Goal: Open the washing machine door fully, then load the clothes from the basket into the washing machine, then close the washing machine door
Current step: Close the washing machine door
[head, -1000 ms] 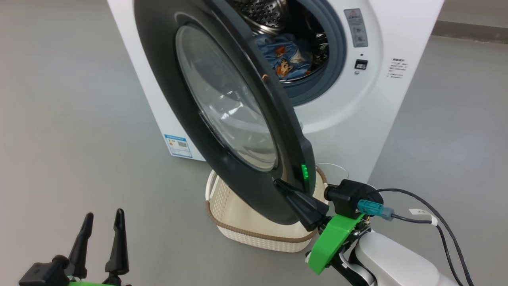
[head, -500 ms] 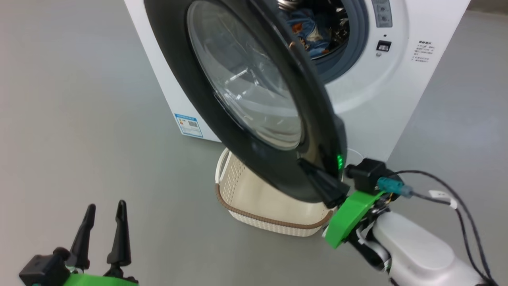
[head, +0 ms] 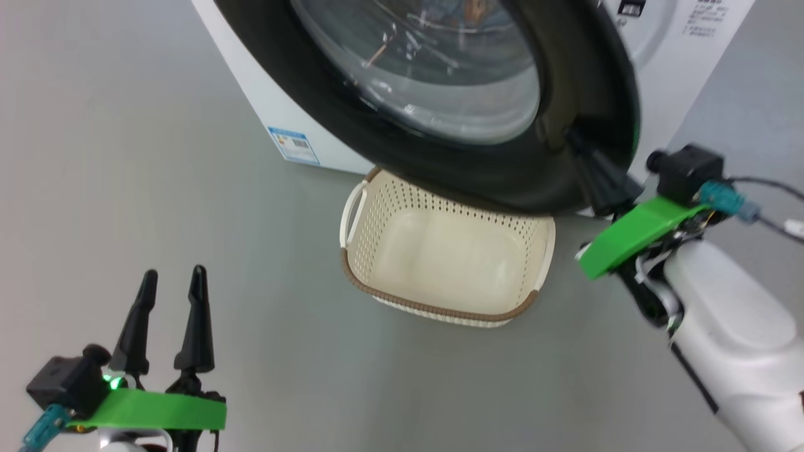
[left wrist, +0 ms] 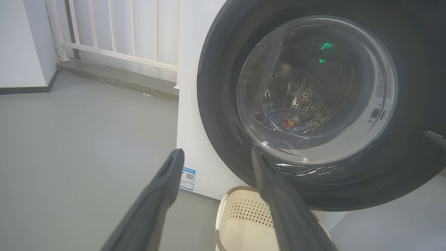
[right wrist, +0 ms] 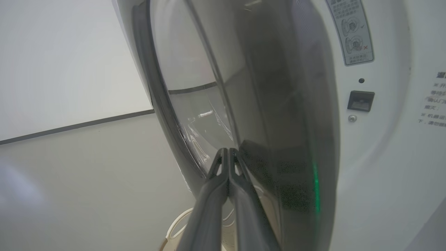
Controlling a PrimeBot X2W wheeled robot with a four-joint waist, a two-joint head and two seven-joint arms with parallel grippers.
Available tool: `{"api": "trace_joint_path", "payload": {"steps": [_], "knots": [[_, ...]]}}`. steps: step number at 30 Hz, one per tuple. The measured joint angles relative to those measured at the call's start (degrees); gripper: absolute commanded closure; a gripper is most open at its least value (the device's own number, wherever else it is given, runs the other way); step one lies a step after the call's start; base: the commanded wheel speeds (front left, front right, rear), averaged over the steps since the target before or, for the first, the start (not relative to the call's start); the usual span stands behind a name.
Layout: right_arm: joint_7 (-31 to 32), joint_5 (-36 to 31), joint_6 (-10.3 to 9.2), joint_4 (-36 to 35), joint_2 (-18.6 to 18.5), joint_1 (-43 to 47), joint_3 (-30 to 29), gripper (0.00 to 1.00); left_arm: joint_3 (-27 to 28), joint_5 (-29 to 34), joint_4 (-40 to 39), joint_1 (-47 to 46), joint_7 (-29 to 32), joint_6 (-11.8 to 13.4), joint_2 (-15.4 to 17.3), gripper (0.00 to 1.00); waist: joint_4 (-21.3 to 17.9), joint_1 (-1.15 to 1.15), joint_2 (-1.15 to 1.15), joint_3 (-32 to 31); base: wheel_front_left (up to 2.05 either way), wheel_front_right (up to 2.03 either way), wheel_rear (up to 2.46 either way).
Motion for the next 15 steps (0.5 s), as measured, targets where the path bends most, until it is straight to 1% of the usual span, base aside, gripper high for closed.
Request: {"api": "trace_joint_path", "payload": {"steps": [3, 6, 7, 15], "knots": [[0.0, -0.5, 0.01, 0.6, -0.9, -3.0, -1.7, 1.0, -0.7, -0.5, -0.2, -1.4, 0.0, 0.0, 0.0, 0.0, 0.0, 0.0, 0.0, 2.1, 0.0, 0.0, 0.0], [0.0, -2.4, 0.01, 1.9, -2.2, -6.7, -2.0, 1.0, -0.7, -0.9, -0.3, -2.6, 0.0, 0.0, 0.0, 0.0, 0.1, 0.0, 0.0, 4.3, 0.0, 0.0, 0.0], [0.0, -2.4, 0.01, 1.9, -2.2, -6.7, -2.0, 1.0, -0.7, -0.9, -0.3, -2.6, 0.0, 0.0, 0.0, 0.0, 0.1, 0.0, 0.0, 4.3, 0.0, 0.0, 0.0], [0.0, -3.9, 0.01, 5.3, -3.8, -16.7, -3.2, 1.0, -1.1, -2.3, -0.8, -5.6, 0.0, 0.0, 0.1, 0.0, 0.5, 0.0, 0.0, 9.6, 0.0, 0.0, 0.0]]}}
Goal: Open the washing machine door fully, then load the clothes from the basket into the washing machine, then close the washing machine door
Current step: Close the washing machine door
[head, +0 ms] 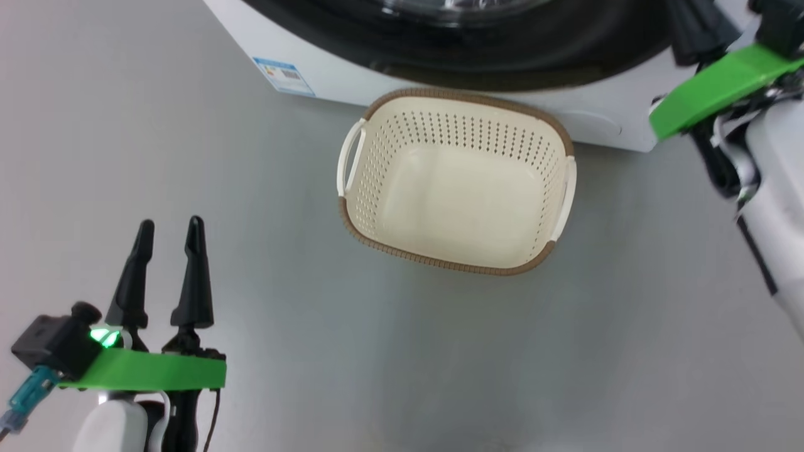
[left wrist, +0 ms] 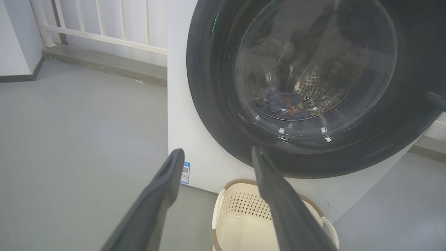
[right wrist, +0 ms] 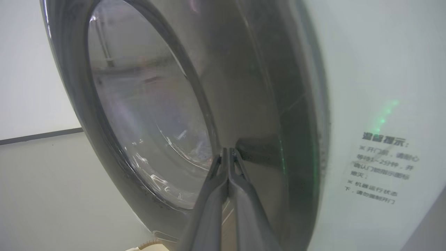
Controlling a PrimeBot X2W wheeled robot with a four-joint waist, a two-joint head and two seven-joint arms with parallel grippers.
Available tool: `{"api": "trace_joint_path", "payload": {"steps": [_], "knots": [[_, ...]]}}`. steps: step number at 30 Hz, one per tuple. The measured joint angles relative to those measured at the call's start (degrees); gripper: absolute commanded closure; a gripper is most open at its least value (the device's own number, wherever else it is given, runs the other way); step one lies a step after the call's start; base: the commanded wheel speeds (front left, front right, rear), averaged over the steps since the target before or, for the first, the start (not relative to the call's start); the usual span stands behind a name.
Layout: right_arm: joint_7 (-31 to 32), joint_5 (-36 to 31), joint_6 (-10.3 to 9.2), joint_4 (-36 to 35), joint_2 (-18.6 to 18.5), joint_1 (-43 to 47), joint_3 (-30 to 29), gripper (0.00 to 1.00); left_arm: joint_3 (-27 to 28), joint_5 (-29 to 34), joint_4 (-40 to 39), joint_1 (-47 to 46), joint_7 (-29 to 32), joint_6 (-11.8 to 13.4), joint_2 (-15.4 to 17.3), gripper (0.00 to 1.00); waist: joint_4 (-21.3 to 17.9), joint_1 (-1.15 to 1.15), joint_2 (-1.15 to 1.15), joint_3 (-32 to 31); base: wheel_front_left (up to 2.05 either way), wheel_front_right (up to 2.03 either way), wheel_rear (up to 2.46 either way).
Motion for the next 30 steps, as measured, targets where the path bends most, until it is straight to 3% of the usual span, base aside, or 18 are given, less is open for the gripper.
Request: {"api": "trace_joint_path", "payload": {"steps": [9, 20, 21, 22, 23, 24, 25, 30], "knots": [[-0.3, -7.0, 1.24, 2.2, 2.6, -3.2, -6.4, 1.0, -0.2, -0.4, -0.1, -2.0, 0.0, 0.0, -0.2, 0.0, 0.7, 0.0, 0.0, 3.2, 0.0, 0.0, 0.0], [0.0, -8.0, 1.15, 3.4, 4.1, -2.2, -8.8, 1.0, -0.1, -0.4, 0.1, -2.0, 0.0, -0.1, -0.1, 0.0, 0.0, 0.0, 0.0, 0.6, 0.0, 0.0, 0.0], [0.0, -8.0, 0.98, 3.1, 4.1, -1.7, -9.0, 0.95, -0.1, -0.4, 0.2, -2.0, 0.0, -0.1, -0.1, 0.0, -0.1, 0.0, 0.0, 0.3, 0.0, 0.0, 0.0], [0.0, -8.0, 0.94, 2.9, 4.1, -1.3, -9.2, 0.79, -0.1, -0.4, 0.3, -2.0, 0.0, -0.1, -0.1, 0.0, -0.3, 0.0, 0.0, 0.0, 0.0, 0.0, 0.0], [0.0, -8.0, 0.62, 2.7, 3.9, -0.8, -9.3, 0.57, -0.1, -0.4, 0.3, -1.9, 0.0, -0.1, -0.1, 0.0, -0.4, 0.0, 0.0, -0.4, 0.0, 0.0, 0.0], [0.0, -8.0, 0.38, 2.3, 3.7, -0.2, -9.2, 0.16, 0.0, -0.3, 0.4, -1.9, 0.0, -0.1, -0.1, 0.0, -0.6, 0.0, 0.0, -0.8, 0.0, 0.0, 0.0], [0.0, -8.3, 0.38, 2.0, 3.5, 0.4, -9.2, 0.0, 0.0, -0.3, 0.4, -1.7, 0.0, -0.1, 0.0, 0.0, -0.8, 0.0, 0.0, -1.2, 0.0, 0.0, 0.0], [0.0, -8.3, 0.38, -1.0, 4.0, 4.7, -9.3, 0.0, 0.1, 0.2, 0.5, -1.3, 0.0, -0.1, 0.3, 0.0, -2.1, 0.0, 0.0, -3.5, 0.0, 0.0, 0.0]]}}
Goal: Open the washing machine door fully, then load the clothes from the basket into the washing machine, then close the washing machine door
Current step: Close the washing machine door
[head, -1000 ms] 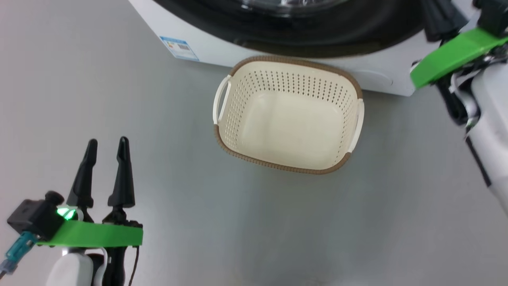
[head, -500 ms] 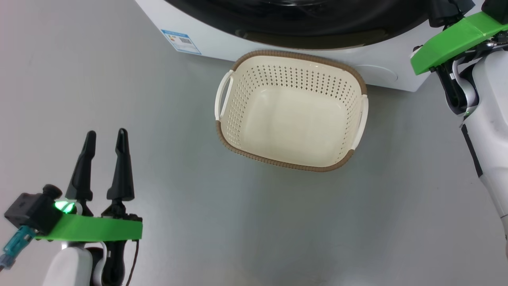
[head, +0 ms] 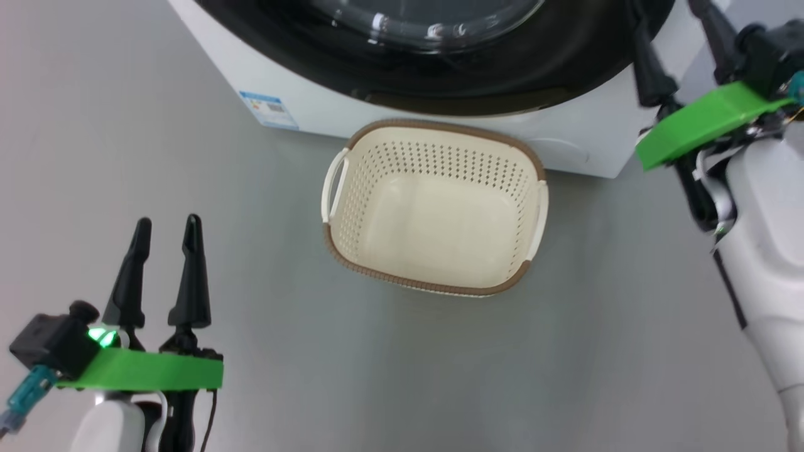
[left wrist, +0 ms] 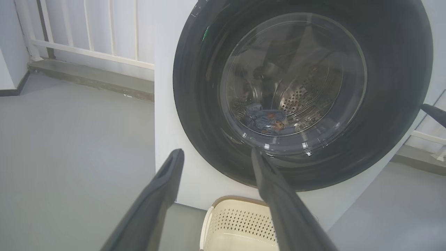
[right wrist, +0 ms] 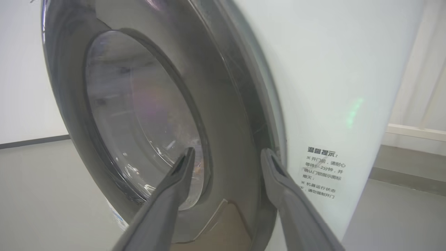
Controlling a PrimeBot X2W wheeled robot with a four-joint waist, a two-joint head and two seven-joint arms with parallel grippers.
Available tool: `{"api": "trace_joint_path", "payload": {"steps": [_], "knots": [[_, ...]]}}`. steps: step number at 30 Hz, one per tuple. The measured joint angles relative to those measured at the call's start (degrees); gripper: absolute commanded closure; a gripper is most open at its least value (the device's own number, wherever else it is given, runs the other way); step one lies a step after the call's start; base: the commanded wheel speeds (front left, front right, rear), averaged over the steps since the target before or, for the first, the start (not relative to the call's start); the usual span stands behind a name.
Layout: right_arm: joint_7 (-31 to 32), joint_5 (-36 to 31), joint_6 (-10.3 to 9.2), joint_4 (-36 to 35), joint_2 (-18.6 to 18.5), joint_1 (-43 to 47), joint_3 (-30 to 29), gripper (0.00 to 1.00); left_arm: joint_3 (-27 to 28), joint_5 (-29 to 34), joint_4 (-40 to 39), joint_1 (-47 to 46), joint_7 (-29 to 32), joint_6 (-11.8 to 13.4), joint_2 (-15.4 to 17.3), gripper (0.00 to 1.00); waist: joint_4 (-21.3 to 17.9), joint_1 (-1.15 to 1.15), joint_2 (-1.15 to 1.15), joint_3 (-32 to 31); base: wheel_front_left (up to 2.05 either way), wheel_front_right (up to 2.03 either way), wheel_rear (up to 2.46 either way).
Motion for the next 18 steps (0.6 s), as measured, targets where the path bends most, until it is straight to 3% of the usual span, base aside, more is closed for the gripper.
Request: {"api": "trace_joint_path", "payload": {"steps": [10, 18], "knots": [[0.0, 2.9, 0.0, -7.8, 1.1, 10.8, 0.3, 0.0, 0.5, 0.8, 0.3, 4.3, 0.0, 0.0, 1.1, 0.0, -4.1, 0.0, 0.0, -5.7, 0.0, 0.0, 0.0], [0.0, 8.8, -0.01, -12.3, 2.1, 19.5, -0.1, 0.0, 1.9, 2.6, 0.4, 7.4, 0.0, 0.0, 1.4, 0.0, -9.1, 0.0, 0.0, -9.9, 0.0, 0.0, 0.0]]}}
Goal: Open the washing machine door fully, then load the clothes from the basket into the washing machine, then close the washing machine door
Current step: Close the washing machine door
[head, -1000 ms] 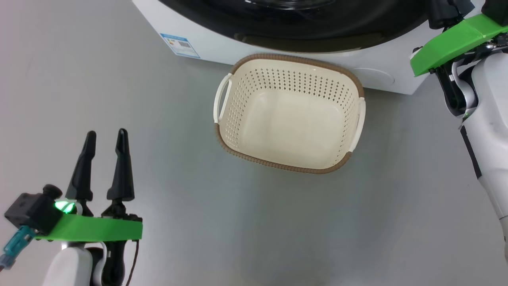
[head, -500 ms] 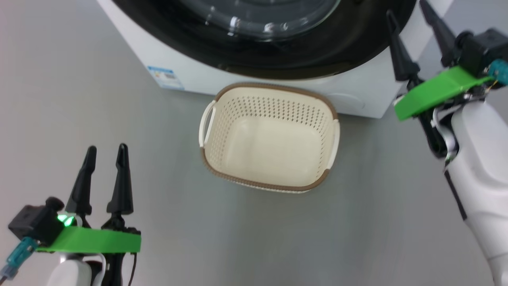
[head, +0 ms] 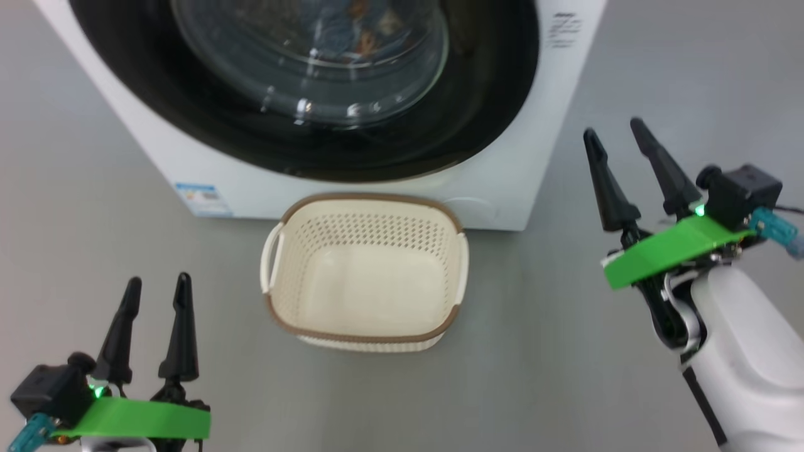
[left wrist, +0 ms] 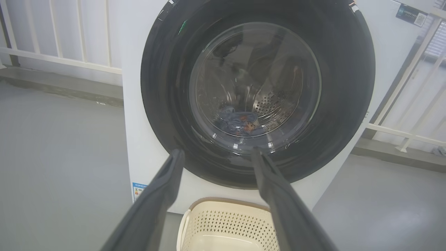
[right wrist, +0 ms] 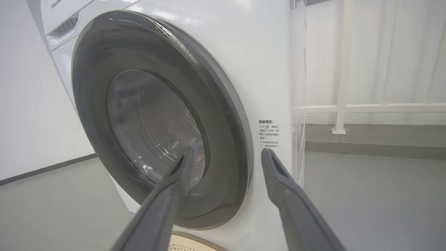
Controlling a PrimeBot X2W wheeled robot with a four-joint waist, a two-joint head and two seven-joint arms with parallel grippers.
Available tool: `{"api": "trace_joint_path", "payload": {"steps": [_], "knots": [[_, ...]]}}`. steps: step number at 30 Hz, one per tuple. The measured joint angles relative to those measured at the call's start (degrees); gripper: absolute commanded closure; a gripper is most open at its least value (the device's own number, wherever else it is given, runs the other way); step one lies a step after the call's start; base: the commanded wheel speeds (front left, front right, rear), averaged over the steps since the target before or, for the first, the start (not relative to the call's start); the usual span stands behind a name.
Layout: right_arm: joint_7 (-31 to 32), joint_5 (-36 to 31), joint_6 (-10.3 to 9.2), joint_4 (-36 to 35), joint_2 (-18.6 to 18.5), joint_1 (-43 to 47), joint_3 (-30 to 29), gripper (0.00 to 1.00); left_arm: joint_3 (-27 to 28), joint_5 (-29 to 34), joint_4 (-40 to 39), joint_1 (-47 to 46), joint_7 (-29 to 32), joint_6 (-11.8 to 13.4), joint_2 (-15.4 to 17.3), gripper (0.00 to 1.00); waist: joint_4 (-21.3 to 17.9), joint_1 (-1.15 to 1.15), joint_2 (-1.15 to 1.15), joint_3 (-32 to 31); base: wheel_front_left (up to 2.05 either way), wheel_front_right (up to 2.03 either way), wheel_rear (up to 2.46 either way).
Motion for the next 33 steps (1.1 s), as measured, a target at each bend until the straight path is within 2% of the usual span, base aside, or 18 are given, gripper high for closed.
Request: {"api": "trace_joint_path", "payload": {"steps": [8, 16, 24, 33], "knots": [[0.0, 0.7, 0.0, -3.9, 0.3, 7.1, -1.1, 0.0, 1.5, 0.5, -0.3, 3.2, 0.0, 0.0, -0.4, 0.0, -5.4, 0.0, 0.0, -4.6, 0.0, 0.0, 0.0], [0.0, -0.4, 0.0, -6.6, 1.1, 13.0, -3.3, 0.0, 2.1, 0.3, -1.4, 5.5, 0.0, 0.0, -0.8, 0.0, -9.1, 0.0, 0.0, -8.0, 0.0, 0.0, 0.0], [0.0, -3.4, -0.18, -9.0, 2.8, 19.8, -6.8, 0.0, 2.4, -0.1, -2.0, 6.4, 0.0, 0.0, -1.2, 0.0, -11.2, 0.0, 0.0, -10.2, 0.0, 0.0, 0.0], [0.0, -5.0, -0.25, -9.8, 4.4, 22.7, -9.0, 0.0, 2.9, 0.0, -2.0, 6.6, 0.0, 0.0, -1.9, 0.0, -11.5, 0.0, 0.0, -10.4, 0.0, 0.0, 0.0]]}}
